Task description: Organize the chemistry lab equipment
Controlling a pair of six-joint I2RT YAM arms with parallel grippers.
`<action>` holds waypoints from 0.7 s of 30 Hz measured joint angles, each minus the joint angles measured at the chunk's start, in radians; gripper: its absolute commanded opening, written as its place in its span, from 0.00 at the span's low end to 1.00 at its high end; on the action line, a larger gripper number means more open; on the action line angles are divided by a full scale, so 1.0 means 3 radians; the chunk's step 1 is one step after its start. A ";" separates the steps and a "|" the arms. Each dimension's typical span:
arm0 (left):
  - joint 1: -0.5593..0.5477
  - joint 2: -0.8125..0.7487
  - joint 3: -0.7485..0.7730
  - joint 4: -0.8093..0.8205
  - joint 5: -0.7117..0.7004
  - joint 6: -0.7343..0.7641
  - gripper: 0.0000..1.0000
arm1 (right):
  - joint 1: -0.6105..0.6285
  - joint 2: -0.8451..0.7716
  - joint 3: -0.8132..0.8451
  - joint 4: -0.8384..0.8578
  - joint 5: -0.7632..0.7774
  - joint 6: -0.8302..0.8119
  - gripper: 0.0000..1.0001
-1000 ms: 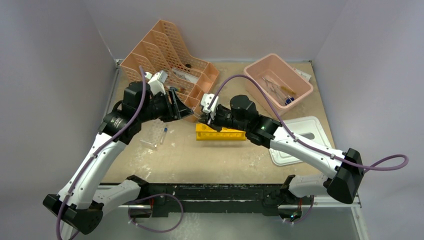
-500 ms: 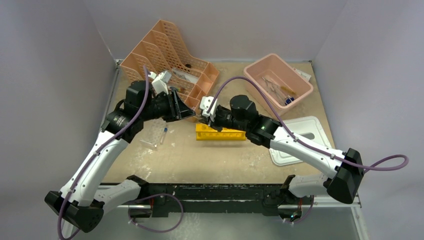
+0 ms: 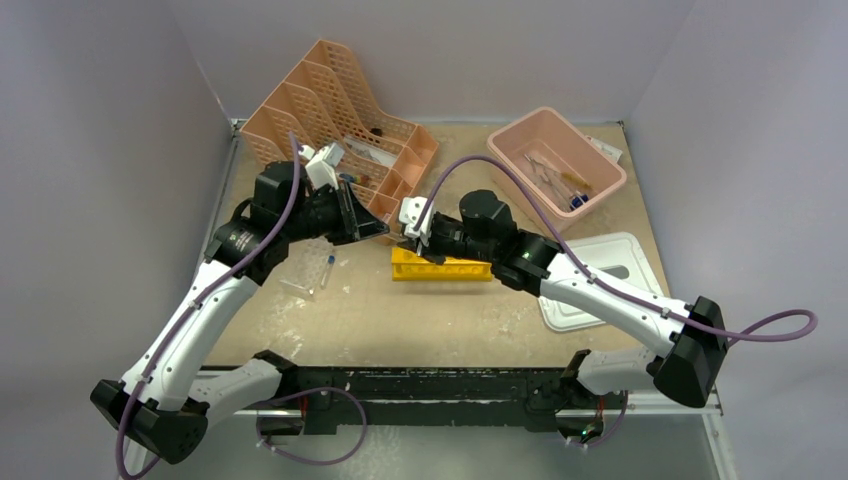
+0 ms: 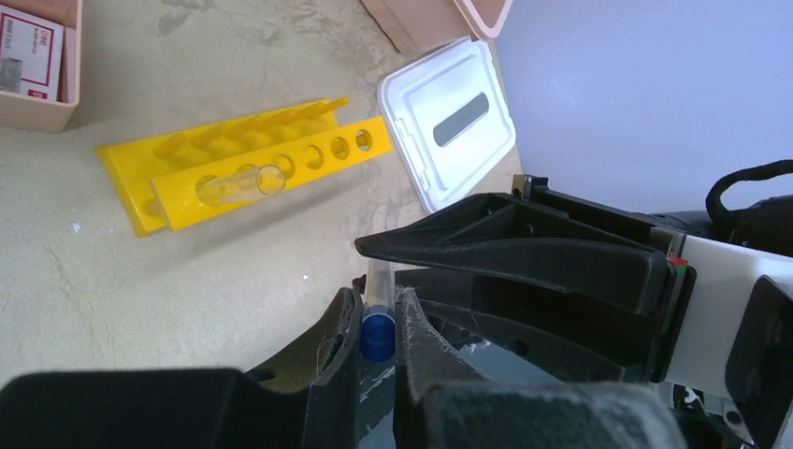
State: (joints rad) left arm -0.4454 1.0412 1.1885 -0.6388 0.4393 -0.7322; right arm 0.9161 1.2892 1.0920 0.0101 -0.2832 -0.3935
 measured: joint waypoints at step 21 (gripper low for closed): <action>0.0024 0.0633 -0.0407 -0.0717 -0.2574 0.0300 0.02 | -0.0004 -0.0610 -0.0025 0.0008 0.0276 0.1097 0.60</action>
State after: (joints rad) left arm -0.4381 1.2312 1.0664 -0.8539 -0.3328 -0.6422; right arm 0.9150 1.1061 1.0843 0.0124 -0.2005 -0.0643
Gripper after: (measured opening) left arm 0.106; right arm 0.605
